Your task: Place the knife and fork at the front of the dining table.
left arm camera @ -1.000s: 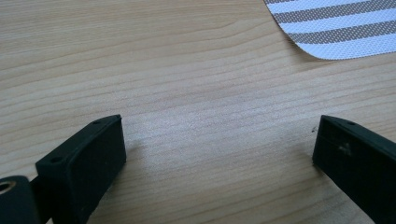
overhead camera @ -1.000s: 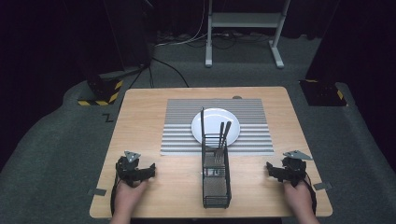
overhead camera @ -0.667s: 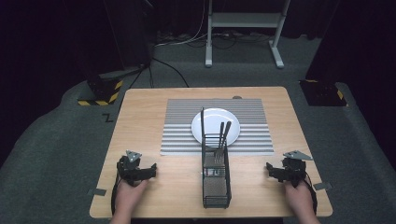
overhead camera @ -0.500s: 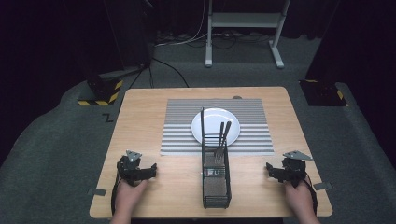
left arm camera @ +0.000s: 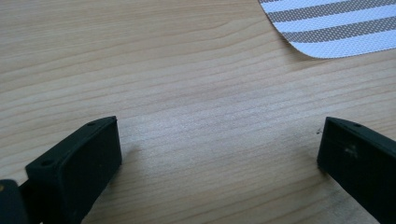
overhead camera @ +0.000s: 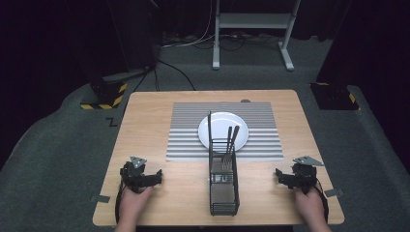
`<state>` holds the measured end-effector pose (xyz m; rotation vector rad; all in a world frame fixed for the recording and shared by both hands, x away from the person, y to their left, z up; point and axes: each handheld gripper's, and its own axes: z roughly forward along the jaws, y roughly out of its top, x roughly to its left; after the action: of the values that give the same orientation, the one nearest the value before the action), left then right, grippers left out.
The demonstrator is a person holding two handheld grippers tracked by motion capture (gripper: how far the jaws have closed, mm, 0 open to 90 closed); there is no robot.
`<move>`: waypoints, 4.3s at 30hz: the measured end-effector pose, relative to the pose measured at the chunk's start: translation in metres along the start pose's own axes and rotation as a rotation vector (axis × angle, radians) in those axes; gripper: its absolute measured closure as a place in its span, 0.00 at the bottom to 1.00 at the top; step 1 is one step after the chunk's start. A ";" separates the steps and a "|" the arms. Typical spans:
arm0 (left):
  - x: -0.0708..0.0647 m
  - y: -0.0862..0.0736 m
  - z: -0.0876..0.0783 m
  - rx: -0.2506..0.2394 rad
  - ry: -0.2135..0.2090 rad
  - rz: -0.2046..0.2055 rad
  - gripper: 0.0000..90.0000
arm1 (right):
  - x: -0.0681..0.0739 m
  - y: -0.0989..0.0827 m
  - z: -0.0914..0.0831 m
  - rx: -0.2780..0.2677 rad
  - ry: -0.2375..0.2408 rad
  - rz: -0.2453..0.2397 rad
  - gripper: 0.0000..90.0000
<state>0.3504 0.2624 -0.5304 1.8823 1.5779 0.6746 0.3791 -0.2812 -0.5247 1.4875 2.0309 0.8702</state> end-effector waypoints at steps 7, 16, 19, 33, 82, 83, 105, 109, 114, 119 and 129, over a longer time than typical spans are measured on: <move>-0.004 0.000 -0.006 -0.048 0.022 0.040 0.00 | -0.001 0.000 0.000 -0.001 0.013 -0.014 0.11; -0.011 0.006 -0.023 -0.164 -0.066 0.048 0.00 | -0.001 0.001 0.001 -0.001 0.015 -0.017 0.11; -0.015 0.008 -0.026 -0.197 -0.088 0.057 0.00 | -0.001 0.000 0.001 -0.001 0.015 -0.017 0.11; -0.038 0.019 -0.049 -0.320 -0.219 0.034 0.01 | -0.001 0.001 0.002 0.002 0.017 -0.020 0.10; -0.117 0.063 -0.062 -0.476 -0.348 0.168 0.11 | 0.000 0.002 0.002 0.000 0.005 -0.016 0.10; -0.117 0.063 -0.062 -0.476 -0.348 0.168 0.11 | 0.000 0.002 0.002 0.000 0.006 -0.016 0.10; -0.135 0.103 -0.051 -0.514 -0.363 0.085 0.31 | 0.001 0.002 0.002 0.000 0.007 -0.018 0.10; -0.137 0.109 -0.051 -0.515 -0.358 0.094 0.36 | 0.001 0.002 0.002 0.000 0.008 -0.019 0.10; -0.144 0.113 -0.050 -0.535 -0.347 0.130 0.45 | 0.001 0.002 0.002 0.001 0.011 -0.022 0.10; -0.151 0.117 -0.047 -0.534 -0.361 0.132 0.55 | 0.001 0.002 0.002 0.001 0.011 -0.022 0.10; -0.157 0.119 -0.034 -0.501 -0.371 0.101 0.70 | 0.001 0.002 0.002 0.000 0.015 -0.025 0.11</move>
<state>0.3819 0.0961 -0.4237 1.5994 0.9766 0.6448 0.3810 -0.2797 -0.5247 1.4566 2.0559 0.8730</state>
